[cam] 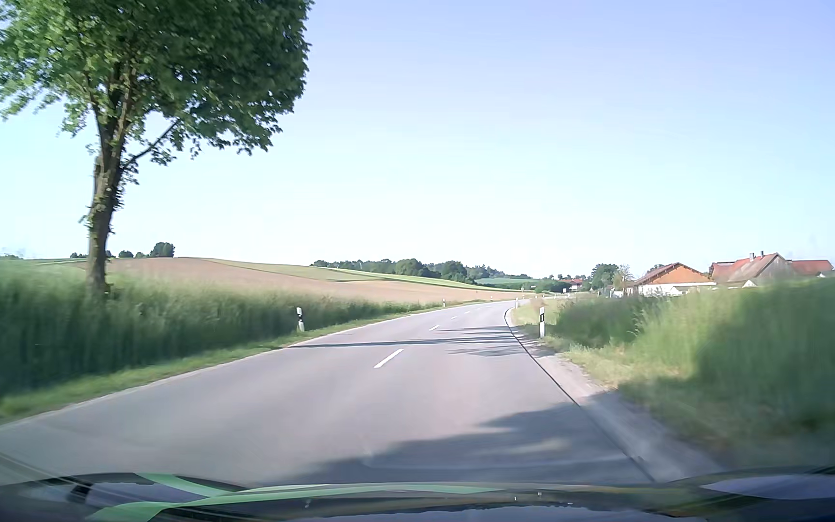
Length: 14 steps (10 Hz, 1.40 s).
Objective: Follow the waypoints while adhering to traffic rules and regulations
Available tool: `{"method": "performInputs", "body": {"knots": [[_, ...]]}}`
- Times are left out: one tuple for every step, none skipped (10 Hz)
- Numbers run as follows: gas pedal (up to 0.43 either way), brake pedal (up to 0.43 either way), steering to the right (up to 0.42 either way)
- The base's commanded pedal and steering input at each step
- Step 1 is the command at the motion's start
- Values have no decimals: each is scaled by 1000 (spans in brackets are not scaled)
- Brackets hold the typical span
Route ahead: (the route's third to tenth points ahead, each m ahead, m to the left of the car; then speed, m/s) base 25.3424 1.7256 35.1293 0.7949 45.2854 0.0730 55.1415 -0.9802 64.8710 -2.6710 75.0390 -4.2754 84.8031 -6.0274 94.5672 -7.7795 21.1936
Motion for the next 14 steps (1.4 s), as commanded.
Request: {"method": "performInputs", "body": {"knots": [[110,0,12],[110,0,13],[118,0,14],[130,0,14],[138,0,13],[150,0,13],[150,0,13],[150,0,13],[138,0,13],[110,0,12],[87,0,12],[87,0,12],[98,0,11],[118,0,10]]}}
